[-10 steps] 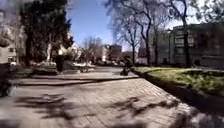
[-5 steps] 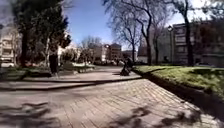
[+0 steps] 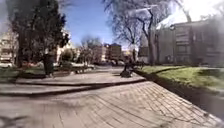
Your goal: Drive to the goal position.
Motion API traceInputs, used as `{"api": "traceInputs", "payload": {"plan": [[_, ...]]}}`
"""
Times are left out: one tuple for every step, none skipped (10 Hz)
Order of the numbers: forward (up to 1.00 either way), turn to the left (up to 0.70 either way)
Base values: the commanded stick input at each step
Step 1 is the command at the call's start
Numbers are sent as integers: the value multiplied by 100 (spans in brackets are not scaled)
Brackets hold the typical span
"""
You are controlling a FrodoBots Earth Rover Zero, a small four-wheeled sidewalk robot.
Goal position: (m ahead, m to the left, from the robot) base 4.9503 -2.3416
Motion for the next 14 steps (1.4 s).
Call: {"api": "traceInputs", "payload": {"plan": [[100, 0], [100, 0], [100, 0], [100, 0], [100, 0], [100, 0], [100, 0], [100, 0], [100, 0], [100, 0], [100, 4], [100, 10], [100, 17], [100, 23]]}}
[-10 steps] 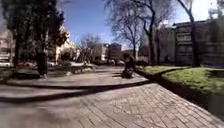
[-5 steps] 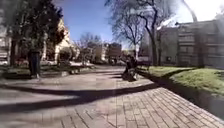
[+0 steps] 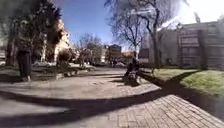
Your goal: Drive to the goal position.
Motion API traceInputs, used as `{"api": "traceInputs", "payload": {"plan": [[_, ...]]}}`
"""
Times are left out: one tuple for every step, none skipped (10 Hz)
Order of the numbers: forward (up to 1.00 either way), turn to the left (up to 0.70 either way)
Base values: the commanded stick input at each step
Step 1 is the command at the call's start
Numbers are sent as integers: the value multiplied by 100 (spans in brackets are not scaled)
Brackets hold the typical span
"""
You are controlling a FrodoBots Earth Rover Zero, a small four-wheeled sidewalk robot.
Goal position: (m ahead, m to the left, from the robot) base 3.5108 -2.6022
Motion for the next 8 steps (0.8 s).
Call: {"api": "traceInputs", "payload": {"plan": [[100, 29], [100, 35], [100, 27], [100, 0], [100, 0], [100, 0], [100, 0], [100, 0]]}}
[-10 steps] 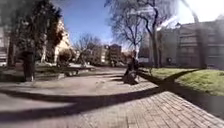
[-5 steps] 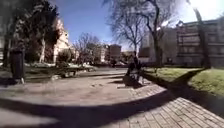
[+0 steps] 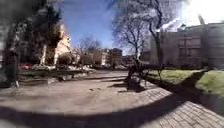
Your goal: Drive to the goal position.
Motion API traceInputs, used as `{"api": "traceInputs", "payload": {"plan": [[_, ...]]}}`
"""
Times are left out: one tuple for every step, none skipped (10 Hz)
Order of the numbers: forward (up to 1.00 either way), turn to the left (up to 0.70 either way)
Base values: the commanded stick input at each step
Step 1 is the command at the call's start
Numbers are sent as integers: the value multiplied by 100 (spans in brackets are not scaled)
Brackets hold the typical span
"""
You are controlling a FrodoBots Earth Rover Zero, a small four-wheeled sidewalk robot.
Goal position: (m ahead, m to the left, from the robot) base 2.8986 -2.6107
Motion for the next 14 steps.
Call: {"api": "traceInputs", "payload": {"plan": [[100, 0], [100, 0], [100, 0], [100, 0], [100, 0], [100, 0], [100, 0], [100, 0], [100, 0], [100, 0], [100, 17], [100, 40], [100, 40], [100, 25]]}}
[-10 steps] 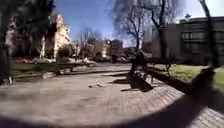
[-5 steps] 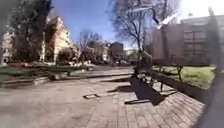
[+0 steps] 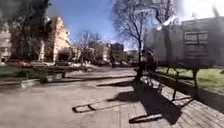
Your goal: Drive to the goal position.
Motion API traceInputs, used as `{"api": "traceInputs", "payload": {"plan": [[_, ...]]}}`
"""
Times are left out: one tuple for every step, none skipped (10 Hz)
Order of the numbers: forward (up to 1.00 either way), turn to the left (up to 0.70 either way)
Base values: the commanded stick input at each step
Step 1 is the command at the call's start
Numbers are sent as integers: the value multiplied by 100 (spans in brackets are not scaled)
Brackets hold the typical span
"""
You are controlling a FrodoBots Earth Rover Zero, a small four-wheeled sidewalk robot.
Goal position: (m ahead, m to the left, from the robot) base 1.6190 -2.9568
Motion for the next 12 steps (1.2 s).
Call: {"api": "traceInputs", "payload": {"plan": [[100, 0], [100, 0], [100, 0], [100, 0], [100, 0], [100, 0], [100, 0], [100, 0], [100, 0], [100, 0], [100, 0], [100, 0]]}}
